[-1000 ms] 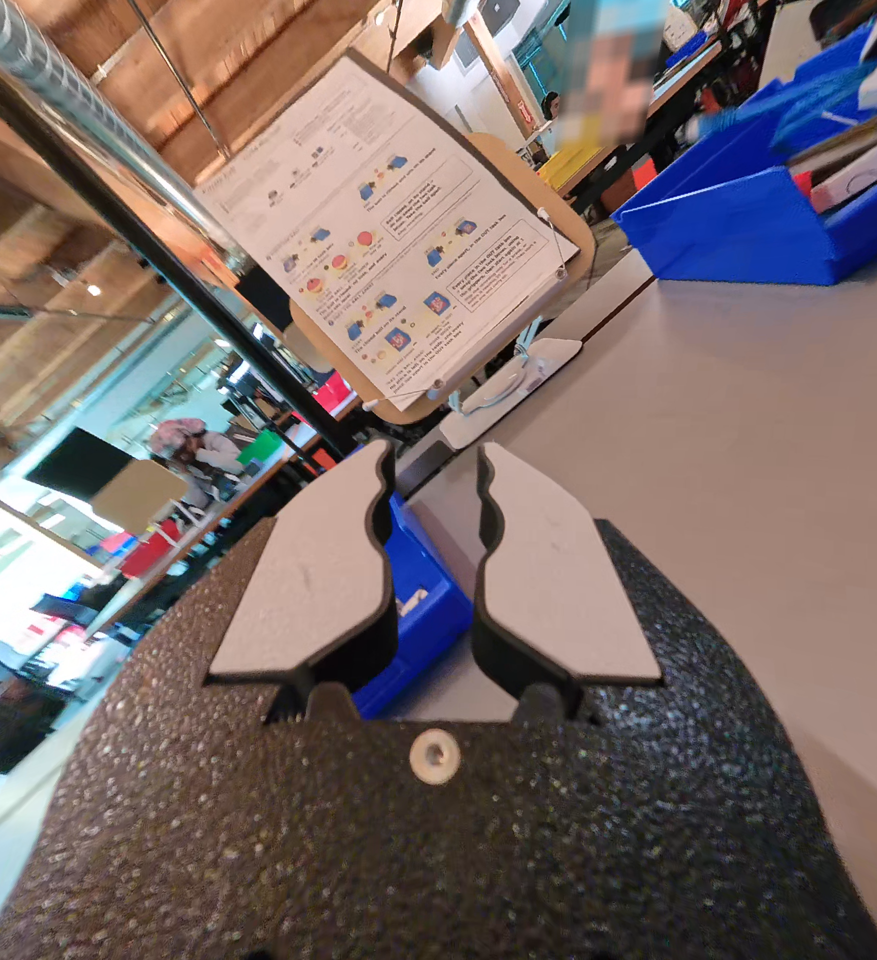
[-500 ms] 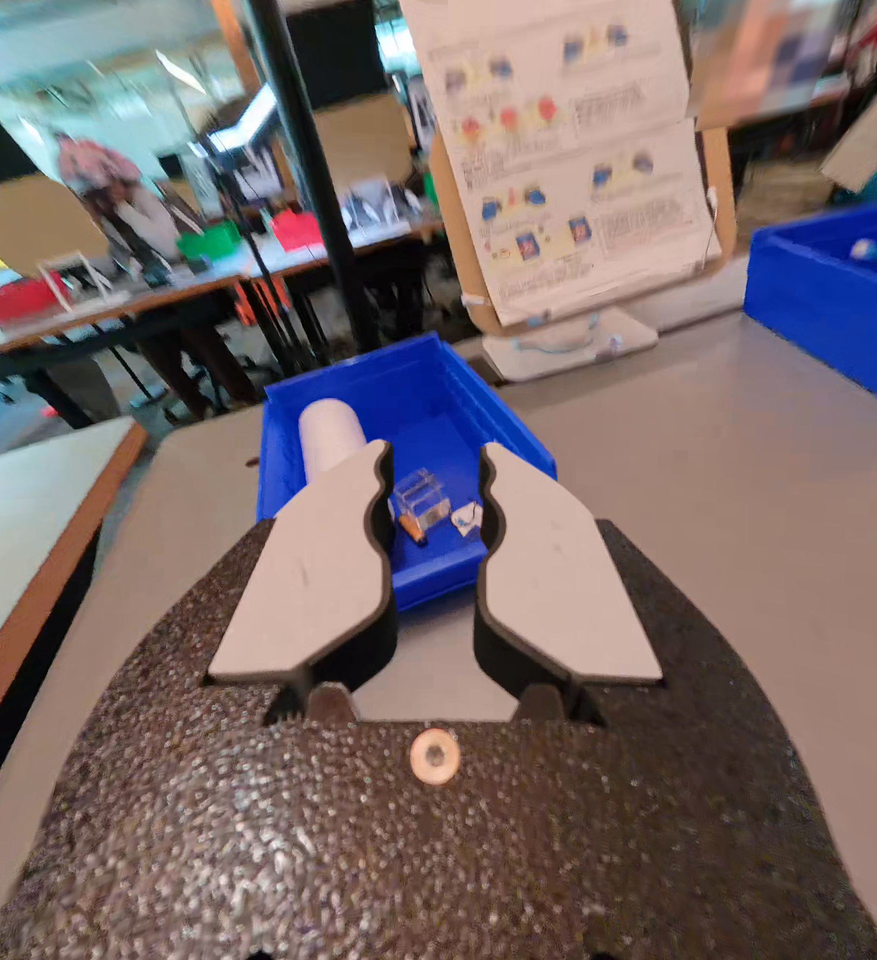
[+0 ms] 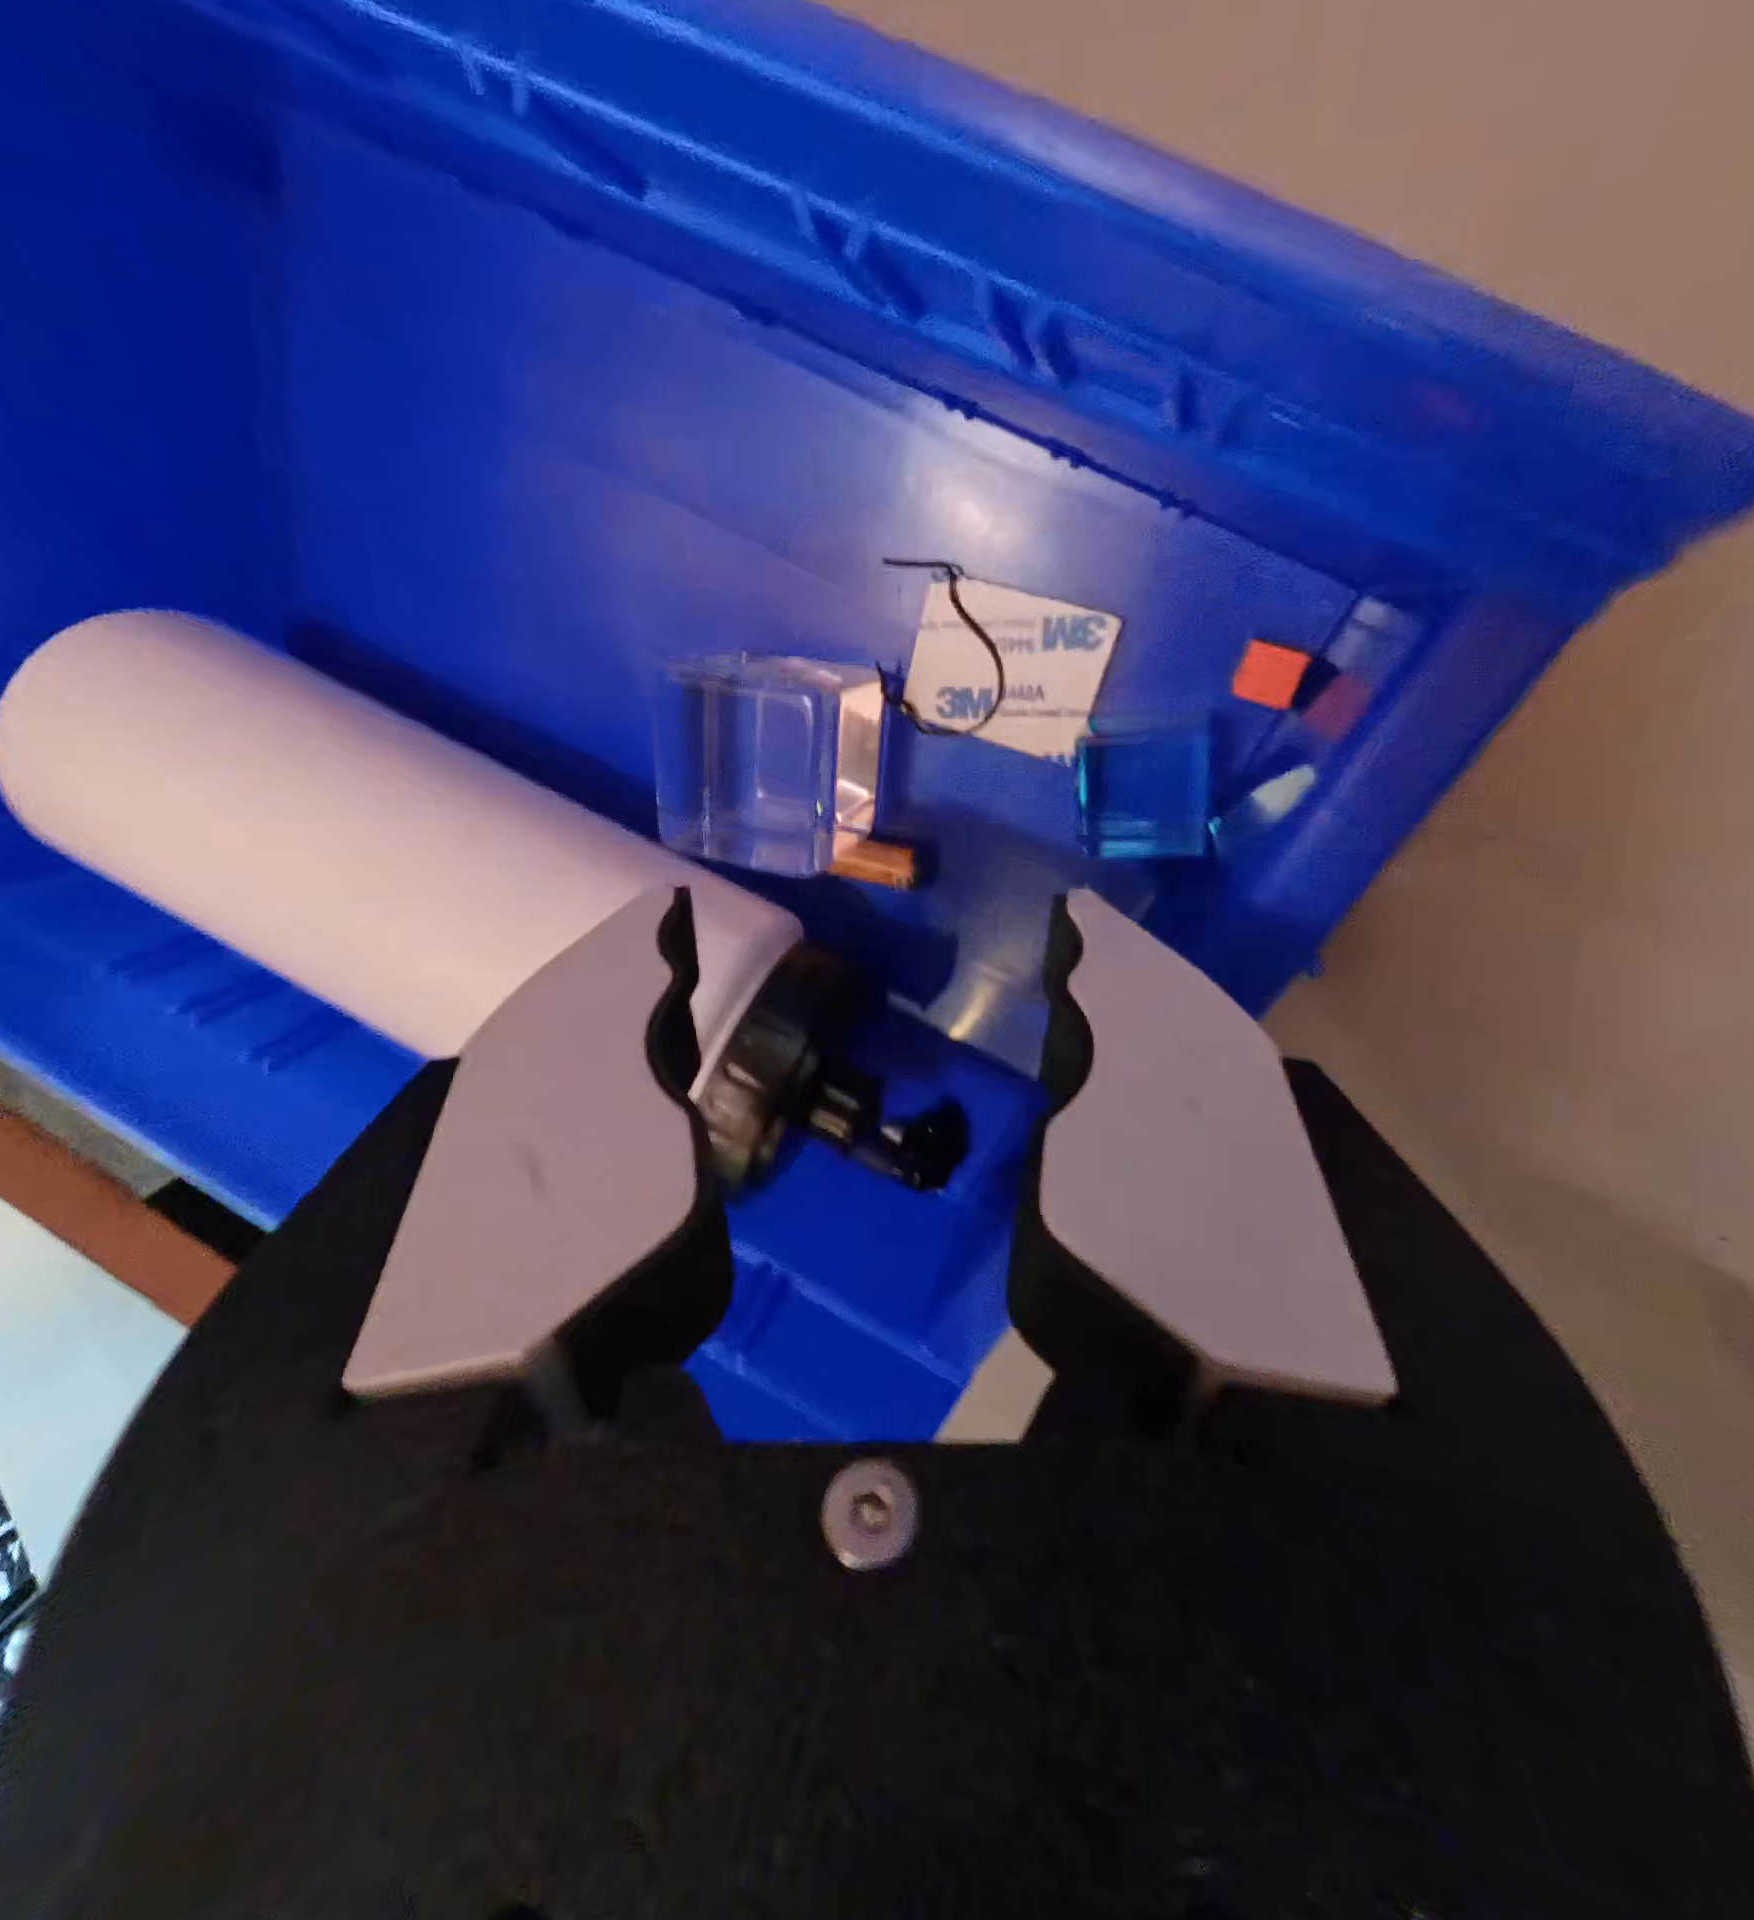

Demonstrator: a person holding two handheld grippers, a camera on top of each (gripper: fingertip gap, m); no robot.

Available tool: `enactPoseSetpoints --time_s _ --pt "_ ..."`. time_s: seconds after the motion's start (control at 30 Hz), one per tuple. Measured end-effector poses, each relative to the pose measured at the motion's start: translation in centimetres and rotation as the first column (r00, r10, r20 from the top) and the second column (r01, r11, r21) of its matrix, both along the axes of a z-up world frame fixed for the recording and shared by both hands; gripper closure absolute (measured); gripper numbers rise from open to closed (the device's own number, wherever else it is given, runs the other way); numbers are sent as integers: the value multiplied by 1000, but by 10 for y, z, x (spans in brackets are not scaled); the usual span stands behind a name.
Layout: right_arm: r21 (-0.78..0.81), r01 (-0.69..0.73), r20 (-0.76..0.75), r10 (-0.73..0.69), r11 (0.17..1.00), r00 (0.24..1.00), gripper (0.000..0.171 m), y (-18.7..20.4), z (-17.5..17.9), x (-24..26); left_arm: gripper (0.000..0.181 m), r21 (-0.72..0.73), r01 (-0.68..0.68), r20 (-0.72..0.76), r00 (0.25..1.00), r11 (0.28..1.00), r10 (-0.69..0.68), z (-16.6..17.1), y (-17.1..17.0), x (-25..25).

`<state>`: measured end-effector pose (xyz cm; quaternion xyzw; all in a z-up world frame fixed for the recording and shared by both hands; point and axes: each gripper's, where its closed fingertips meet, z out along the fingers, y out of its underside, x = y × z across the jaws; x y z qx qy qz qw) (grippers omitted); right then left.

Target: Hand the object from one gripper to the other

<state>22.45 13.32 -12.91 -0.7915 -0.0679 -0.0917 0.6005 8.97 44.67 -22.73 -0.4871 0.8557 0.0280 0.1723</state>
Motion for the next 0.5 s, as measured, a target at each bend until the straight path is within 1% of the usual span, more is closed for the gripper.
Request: enactPoseSetpoints --time_s 0.03,0.1,0.17,0.27,0.33,0.37,0.43,0.5 --pt "-6 -31 5 31 1000 1000 74 -3 -4 -8 118 -20 15 -21 1000 1000 -16 -4 1 6" --pt "-16 -96 -17 96 995 995 74 -9 -12 -25 118 -52 35 -57 998 998 -38 -12 5 18" --pt "-14 -162 -70 161 987 985 75 -13 -16 -37 118 -58 46 -116 992 997 -52 -20 13 25" --pt "-63 -245 -246 223 967 943 74 -17 -20 -52 128 -81 75 -183 979 994 -89 -30 16 33" --pt "-16 -271 -300 254 963 919 74 -15 -16 -56 130 -49 65 -240 968 997 -75 -39 24 31" --pt "6 -274 -310 262 962 914 75 -14 -15 -55 136 -26 61 -266 962 998 -65 -43 29 29" --pt "7 -223 -335 212 975 918 77 -11 -18 -43 137 -10 36 -266 963 999 -37 -44 30 30" --pt "-20 -134 -368 117 991 922 77 -9 -24 -27 137 -9 27 -183 983 1000 -28 -35 24 37"
